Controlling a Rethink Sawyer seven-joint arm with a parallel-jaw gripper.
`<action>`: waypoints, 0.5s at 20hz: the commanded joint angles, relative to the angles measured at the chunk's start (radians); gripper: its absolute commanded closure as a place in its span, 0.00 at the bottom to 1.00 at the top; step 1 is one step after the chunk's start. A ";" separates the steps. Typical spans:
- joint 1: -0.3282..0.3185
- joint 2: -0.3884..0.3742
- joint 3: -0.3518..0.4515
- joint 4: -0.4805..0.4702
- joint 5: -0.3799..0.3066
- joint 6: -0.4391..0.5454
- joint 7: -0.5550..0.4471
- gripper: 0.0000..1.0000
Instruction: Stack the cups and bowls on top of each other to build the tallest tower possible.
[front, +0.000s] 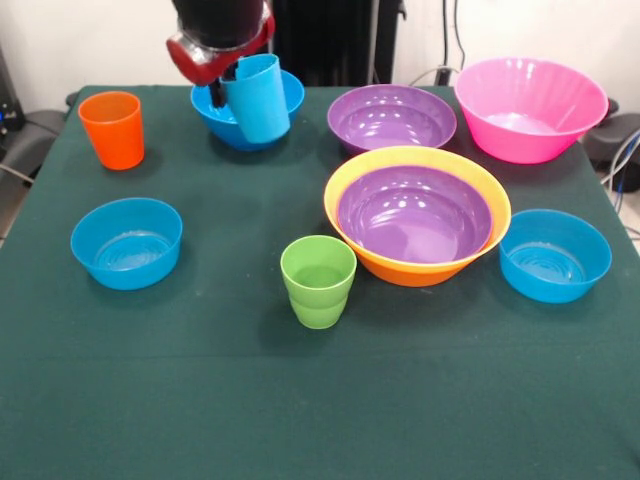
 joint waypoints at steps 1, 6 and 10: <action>0.030 0.188 0.089 -0.168 -0.036 0.143 -0.018 1.00; 0.066 0.206 0.055 -0.249 -0.118 0.297 -0.089 1.00; 0.103 0.255 0.017 -0.340 -0.201 0.333 -0.073 1.00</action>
